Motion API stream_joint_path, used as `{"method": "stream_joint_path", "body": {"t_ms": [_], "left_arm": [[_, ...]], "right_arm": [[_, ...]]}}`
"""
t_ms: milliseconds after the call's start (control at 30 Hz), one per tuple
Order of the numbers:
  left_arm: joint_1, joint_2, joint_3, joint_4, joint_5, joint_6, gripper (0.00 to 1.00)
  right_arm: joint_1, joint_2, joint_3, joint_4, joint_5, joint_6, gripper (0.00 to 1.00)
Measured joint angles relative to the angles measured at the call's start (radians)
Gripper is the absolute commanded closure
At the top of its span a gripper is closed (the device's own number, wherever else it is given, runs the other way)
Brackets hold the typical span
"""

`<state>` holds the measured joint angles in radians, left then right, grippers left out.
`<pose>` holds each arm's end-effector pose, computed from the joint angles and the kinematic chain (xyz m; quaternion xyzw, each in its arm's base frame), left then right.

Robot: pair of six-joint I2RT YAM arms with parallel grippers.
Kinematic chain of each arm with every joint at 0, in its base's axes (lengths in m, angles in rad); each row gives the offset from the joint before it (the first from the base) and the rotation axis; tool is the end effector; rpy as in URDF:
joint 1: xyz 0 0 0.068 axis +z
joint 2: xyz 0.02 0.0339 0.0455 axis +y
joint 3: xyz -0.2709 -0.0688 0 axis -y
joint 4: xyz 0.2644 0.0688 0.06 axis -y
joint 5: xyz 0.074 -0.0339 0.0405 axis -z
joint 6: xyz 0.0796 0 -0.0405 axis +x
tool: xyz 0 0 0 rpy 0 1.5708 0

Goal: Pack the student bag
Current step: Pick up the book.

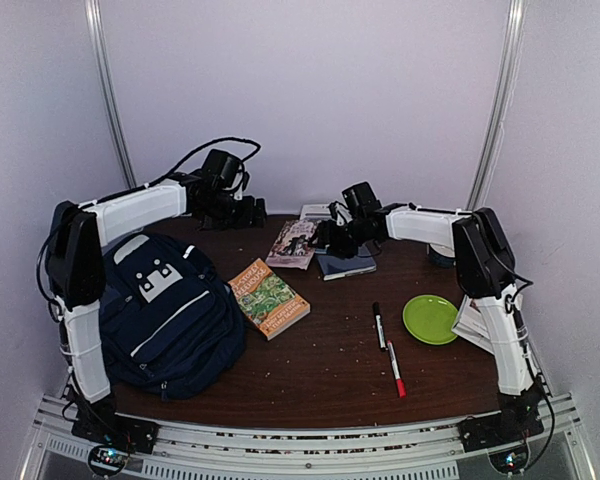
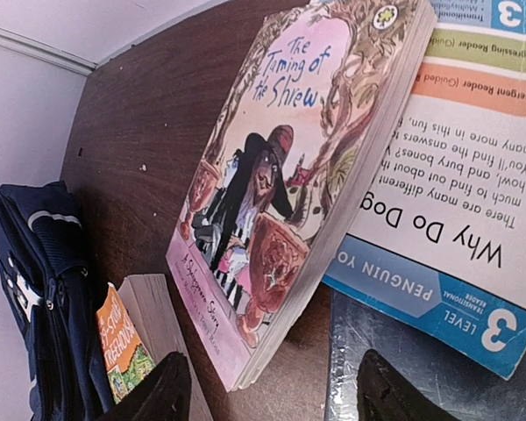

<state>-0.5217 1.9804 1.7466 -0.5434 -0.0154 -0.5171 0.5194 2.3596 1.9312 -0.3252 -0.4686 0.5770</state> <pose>0.4415 -0.2523 0.2514 -0.0009 0.9223 -0.1857 0.3390 0.4886 0.3208 0.1499 -0.0665 0.8949 0.3832 0.2188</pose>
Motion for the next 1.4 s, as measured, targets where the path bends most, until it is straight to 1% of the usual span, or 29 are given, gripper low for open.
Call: {"method": "stream_joint_path", "body": {"t_ms": [33, 100, 333, 533, 700, 900, 1000, 1033, 1067, 1200, 1300, 1400], "left_arm": [[0.004, 0.023, 0.01, 0.013, 0.018, -0.01, 0.22], [0.011, 0.052, 0.019, 0.042, 0.047, -0.029, 0.25], [0.061, 0.161, 0.049, 0.102, 0.136, -0.078, 0.26], [0.077, 0.267, 0.139, 0.104, 0.162, -0.082, 0.26], [0.078, 0.354, 0.218, 0.105, 0.2, -0.093, 0.27], [0.08, 0.397, 0.246, 0.1, 0.232, -0.104, 0.27], [0.084, 0.406, 0.259, 0.1, 0.25, -0.112, 0.28], [0.086, 0.407, 0.261, 0.101, 0.257, -0.114, 0.29], [0.089, 0.408, 0.261, 0.101, 0.263, -0.118, 0.34], [0.099, 0.422, 0.267, 0.101, 0.294, -0.129, 0.45], [0.104, 0.441, 0.282, 0.1, 0.312, -0.134, 0.5], [0.106, 0.468, 0.312, 0.096, 0.332, -0.135, 0.55]], "right_arm": [[0.0, 0.007, 0.0, 0.001, -0.003, 0.007, 0.35], [0.0, 0.015, 0.0, 0.001, -0.007, 0.023, 0.35], [0.005, 0.068, 0.04, 0.014, -0.032, 0.066, 0.34], [0.022, 0.09, 0.08, 0.016, -0.032, 0.098, 0.34], [0.037, 0.097, 0.077, 0.019, -0.043, 0.153, 0.34], [0.043, 0.097, 0.025, 0.048, -0.069, 0.237, 0.34], [0.044, 0.097, 0.024, 0.06, -0.078, 0.268, 0.34], [0.044, 0.098, 0.026, 0.061, -0.079, 0.274, 0.34], [0.044, 0.1, 0.028, 0.064, -0.081, 0.282, 0.34], [0.044, 0.129, 0.064, 0.097, -0.095, 0.312, 0.33], [0.044, 0.161, 0.091, 0.134, -0.113, 0.342, 0.33], [0.044, 0.197, 0.123, 0.183, -0.142, 0.375, 0.36]]}}
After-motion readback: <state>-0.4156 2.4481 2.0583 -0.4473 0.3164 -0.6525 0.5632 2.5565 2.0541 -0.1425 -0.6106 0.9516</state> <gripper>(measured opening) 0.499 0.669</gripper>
